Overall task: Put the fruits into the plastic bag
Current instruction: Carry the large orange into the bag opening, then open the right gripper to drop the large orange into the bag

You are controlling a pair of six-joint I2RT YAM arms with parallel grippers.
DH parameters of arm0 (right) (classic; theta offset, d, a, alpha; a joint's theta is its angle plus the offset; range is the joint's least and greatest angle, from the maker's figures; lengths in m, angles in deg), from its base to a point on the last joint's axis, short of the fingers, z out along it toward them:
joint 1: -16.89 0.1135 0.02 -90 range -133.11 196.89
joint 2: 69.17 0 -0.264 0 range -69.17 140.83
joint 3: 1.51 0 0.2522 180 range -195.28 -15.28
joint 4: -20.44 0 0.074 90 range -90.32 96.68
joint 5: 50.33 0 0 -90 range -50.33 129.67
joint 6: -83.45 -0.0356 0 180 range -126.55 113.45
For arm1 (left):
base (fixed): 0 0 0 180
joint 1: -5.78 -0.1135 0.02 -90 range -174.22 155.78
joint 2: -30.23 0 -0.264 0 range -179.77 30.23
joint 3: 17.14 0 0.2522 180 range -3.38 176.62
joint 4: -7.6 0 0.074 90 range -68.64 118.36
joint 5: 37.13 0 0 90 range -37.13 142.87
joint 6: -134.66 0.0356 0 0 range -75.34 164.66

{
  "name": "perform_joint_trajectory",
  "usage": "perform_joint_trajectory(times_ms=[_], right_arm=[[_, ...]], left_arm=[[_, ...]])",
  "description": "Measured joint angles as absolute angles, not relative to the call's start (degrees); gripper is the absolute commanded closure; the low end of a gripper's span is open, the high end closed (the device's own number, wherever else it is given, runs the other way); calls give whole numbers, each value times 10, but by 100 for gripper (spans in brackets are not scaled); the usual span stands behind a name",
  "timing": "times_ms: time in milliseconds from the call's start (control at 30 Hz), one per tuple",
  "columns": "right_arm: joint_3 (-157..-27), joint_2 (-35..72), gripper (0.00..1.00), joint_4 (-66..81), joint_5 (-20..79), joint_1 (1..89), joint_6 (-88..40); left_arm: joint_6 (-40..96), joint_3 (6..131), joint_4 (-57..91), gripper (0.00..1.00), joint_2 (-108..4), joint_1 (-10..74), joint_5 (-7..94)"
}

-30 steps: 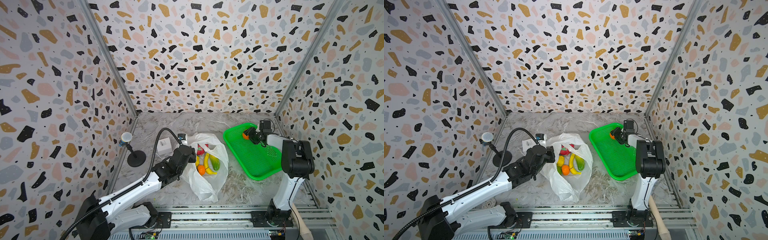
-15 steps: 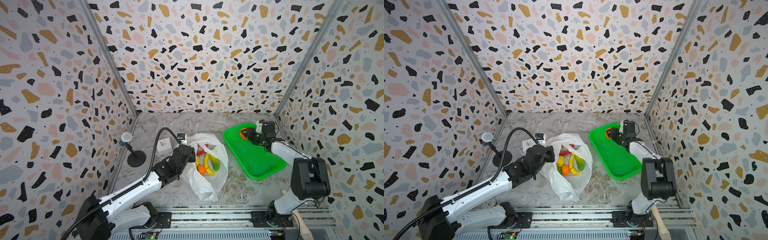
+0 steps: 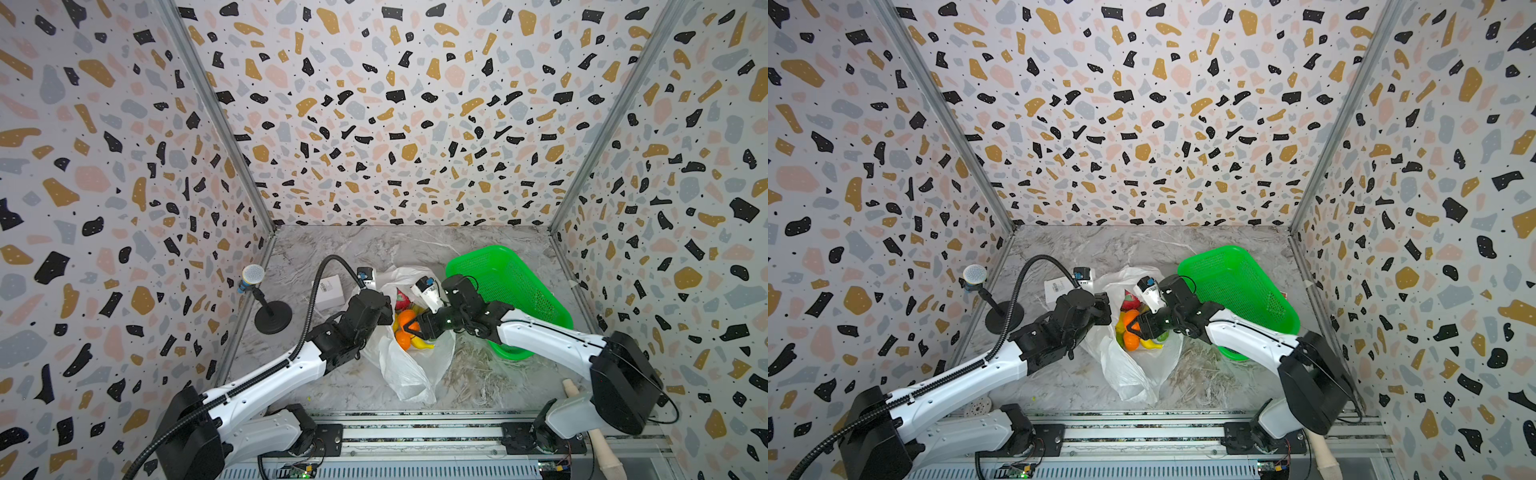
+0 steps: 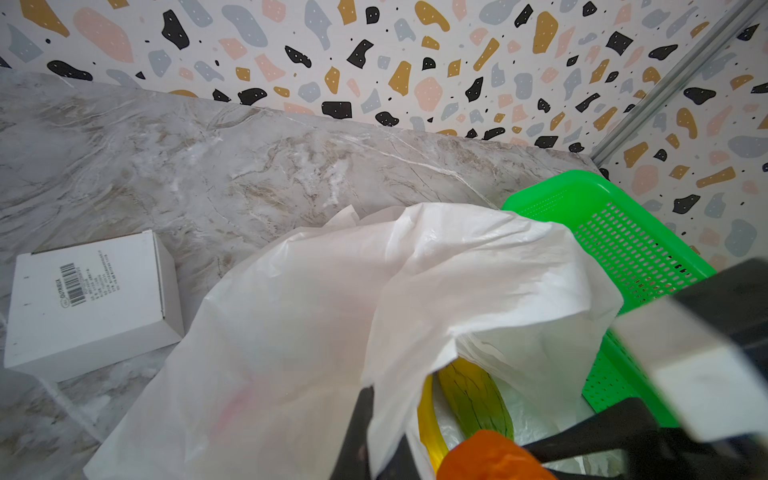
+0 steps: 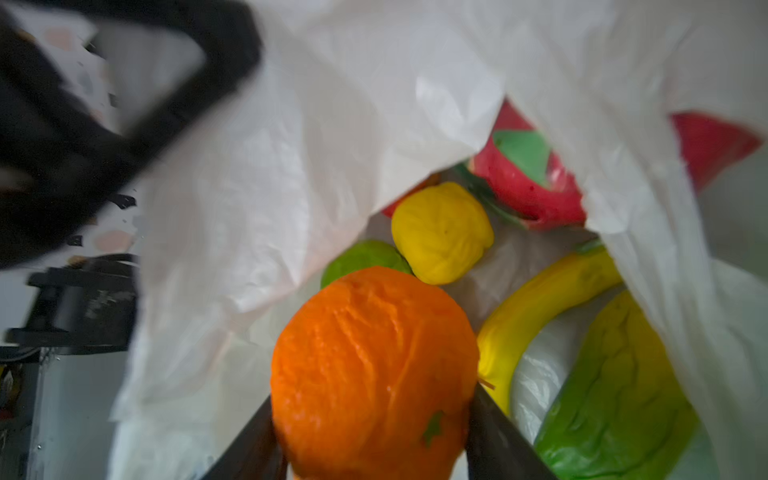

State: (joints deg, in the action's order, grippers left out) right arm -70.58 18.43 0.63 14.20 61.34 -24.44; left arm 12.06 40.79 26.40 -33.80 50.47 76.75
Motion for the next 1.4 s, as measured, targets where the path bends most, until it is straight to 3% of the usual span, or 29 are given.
perform_joint_trajectory(times_ms=[267,333,400,500,700,1100,1400], right_arm=[[-777,272,45,-25,199,611,-224],[-797,289,25,-27,216,611,-225],[-815,305,12,-31,229,611,-222],[-828,320,6,-44,241,611,-218],[-816,288,6,-57,249,611,-213],[-684,19,14,-61,265,610,-208],[-575,26,28,-139,298,604,-240]], left_arm=[[121,408,276,100,-303,505,781],[121,408,276,100,-295,505,786],[121,408,277,100,-294,505,788],[121,408,278,100,-294,505,788],[121,408,278,100,-296,505,788],[121,408,277,100,-305,505,787],[121,408,277,100,-307,505,786]])
